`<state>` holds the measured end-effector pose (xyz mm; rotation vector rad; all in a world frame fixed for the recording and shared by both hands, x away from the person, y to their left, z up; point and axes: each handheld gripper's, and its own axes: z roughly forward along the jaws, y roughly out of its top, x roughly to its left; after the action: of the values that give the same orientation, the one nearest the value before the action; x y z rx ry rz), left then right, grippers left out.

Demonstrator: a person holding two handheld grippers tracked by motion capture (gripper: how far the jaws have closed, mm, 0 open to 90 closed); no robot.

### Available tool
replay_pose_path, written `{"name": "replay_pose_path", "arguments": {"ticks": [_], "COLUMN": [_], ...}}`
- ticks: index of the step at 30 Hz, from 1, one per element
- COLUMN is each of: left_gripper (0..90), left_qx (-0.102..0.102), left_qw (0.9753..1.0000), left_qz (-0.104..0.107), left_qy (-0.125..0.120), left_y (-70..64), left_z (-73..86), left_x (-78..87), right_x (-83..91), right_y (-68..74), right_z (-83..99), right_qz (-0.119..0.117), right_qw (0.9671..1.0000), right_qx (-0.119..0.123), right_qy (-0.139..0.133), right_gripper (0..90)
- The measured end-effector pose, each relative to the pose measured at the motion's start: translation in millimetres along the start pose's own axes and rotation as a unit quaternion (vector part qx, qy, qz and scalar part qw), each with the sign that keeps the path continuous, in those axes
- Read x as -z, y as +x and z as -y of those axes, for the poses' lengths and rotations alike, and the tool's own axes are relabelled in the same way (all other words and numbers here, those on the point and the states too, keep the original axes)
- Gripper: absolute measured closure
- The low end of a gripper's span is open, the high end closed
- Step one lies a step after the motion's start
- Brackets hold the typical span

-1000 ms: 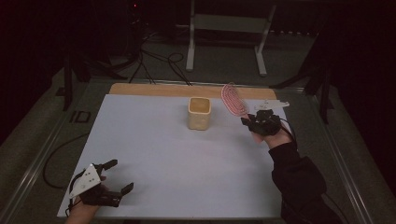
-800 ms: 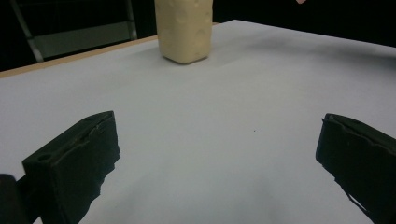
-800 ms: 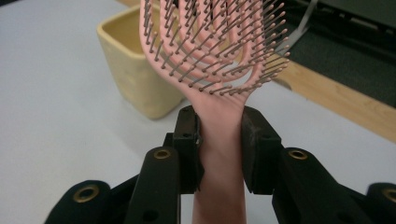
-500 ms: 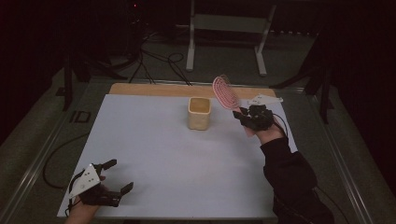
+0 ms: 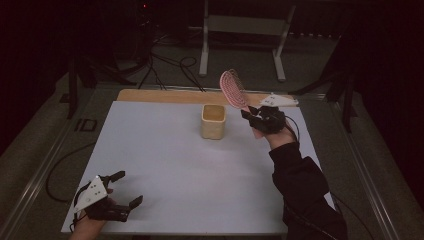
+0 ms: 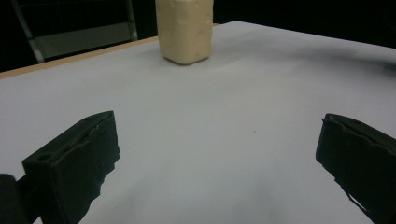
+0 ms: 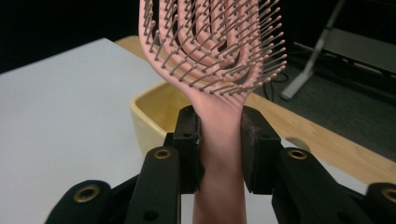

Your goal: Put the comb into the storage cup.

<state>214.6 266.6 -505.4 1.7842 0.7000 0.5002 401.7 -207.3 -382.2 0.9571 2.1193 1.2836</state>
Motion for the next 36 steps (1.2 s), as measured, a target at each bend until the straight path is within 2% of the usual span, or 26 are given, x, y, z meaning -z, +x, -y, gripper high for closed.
{"name": "replay_pose_path", "arguments": {"ticks": [8, 12, 16, 24, 30, 36], "left_gripper": [0.0, 0.0, 0.0, 0.0, 0.0, 0.0], "left_qx": [0.001, 0.001, 0.002, 0.003, 0.007, 0.008], "left_qw": [1.0000, 1.0000, 1.0000, 1.0000, 1.0000, 1.0000], "left_qz": [0.001, 0.001, 0.000, 0.001, 0.001, 0.002], "left_qy": [-0.001, -0.001, 0.000, -0.002, -0.005, -0.005], "left_y": [0.0, 0.3, 0.4, 1.0, 1.3, 1.5], "left_z": [0.1, 0.2, 0.2, 0.3, 0.5, 0.7], "left_x": [0.2, 0.1, 0.1, 0.3, 0.6, 0.4], "right_x": [-11.7, -17.3, -23.3, -36.1, -44.7, -53.6], "right_y": [6.4, 9.0, 11.0, 16.6, 21.7, 23.1], "right_z": [-11.2, -16.3, -21.5, -37.5, -47.6, -53.4], "right_qz": [-0.010, -0.014, -0.029, -0.040, -0.038, -0.042], "right_qw": [0.9998, 0.9994, 0.9987, 0.9975, 0.9970, 0.9961], "right_qx": [0.001, 0.000, 0.001, 0.005, 0.010, 0.004], "right_qy": [-0.016, -0.032, -0.043, -0.058, -0.066, -0.078], "right_gripper": [70.4, 70.4, 70.4, 70.4, 70.5, 70.5]}}
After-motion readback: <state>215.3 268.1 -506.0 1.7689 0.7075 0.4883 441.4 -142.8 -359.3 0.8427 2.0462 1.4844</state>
